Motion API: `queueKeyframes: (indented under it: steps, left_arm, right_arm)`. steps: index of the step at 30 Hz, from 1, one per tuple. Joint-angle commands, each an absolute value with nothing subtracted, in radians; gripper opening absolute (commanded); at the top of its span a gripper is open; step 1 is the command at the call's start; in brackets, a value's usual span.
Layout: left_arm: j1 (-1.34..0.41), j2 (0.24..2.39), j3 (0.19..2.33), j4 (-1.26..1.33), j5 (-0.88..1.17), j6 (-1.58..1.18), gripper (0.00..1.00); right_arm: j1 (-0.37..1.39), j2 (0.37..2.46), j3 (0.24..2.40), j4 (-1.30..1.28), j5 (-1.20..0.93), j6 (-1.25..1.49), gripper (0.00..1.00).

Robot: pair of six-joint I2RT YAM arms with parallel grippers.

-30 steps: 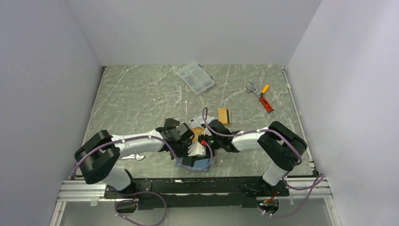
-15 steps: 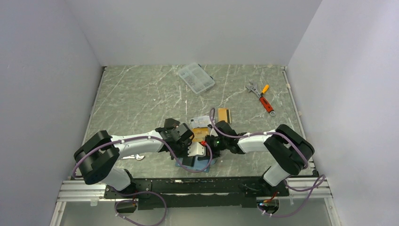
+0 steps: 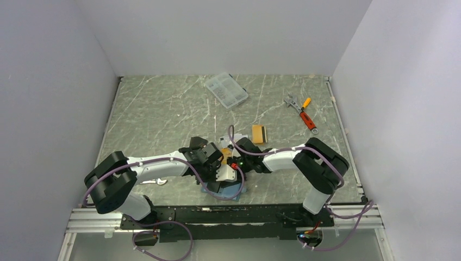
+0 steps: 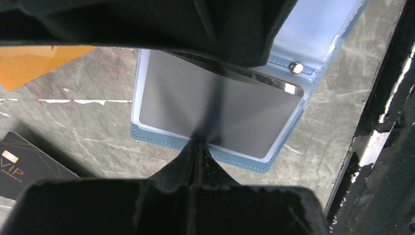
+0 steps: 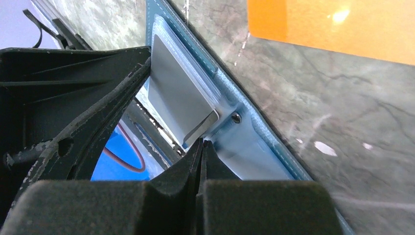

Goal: Put the credit cards into the card holder
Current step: Insert the credit card into the card holder, then pick up the credit card from the center of the board.

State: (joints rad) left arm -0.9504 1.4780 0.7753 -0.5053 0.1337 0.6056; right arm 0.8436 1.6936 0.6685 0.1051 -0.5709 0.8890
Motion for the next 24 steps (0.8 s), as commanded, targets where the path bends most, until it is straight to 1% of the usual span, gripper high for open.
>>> queueKeyframes:
  steps: [1,7,12,13,15,17,20,22,24]
  left_arm:
    - [-0.959,1.494,0.726,-0.584,0.196,0.608,0.00]
    - [-0.948,1.457,0.745,-0.619,0.237,0.610,0.00]
    - [-0.868,1.386,0.808,-0.701,0.289,0.607,0.00]
    - [-0.848,1.372,0.823,-0.715,0.297,0.605,0.01]
    - [-0.817,1.340,0.854,-0.737,0.290,0.597,0.05]
    - [-0.800,1.309,0.878,-0.741,0.263,0.587,0.09]
    - [-0.773,1.293,0.915,-0.734,0.235,0.582,0.17]
    - [-0.759,1.307,0.952,-0.727,0.221,0.577,0.18]
    - [-0.738,1.326,0.997,-0.719,0.220,0.578,0.17]
  right_arm:
    - [0.860,1.724,0.739,0.120,-0.574,0.867,0.00]
    - [0.780,1.624,0.687,0.011,-0.566,0.814,0.00]
    - [0.656,1.471,0.671,-0.130,-0.559,0.731,0.15]
    - [0.632,1.442,0.674,-0.145,-0.563,0.721,0.20]
    - [0.602,1.416,0.691,-0.169,-0.567,0.704,0.27]
    - [0.586,1.413,0.726,-0.196,-0.556,0.682,0.32]
    - [0.566,1.446,0.792,-0.233,-0.527,0.647,0.37]
    - [0.555,1.470,0.831,-0.239,-0.506,0.639,0.42]
    - [0.547,1.483,0.857,-0.242,-0.469,0.638,0.46]
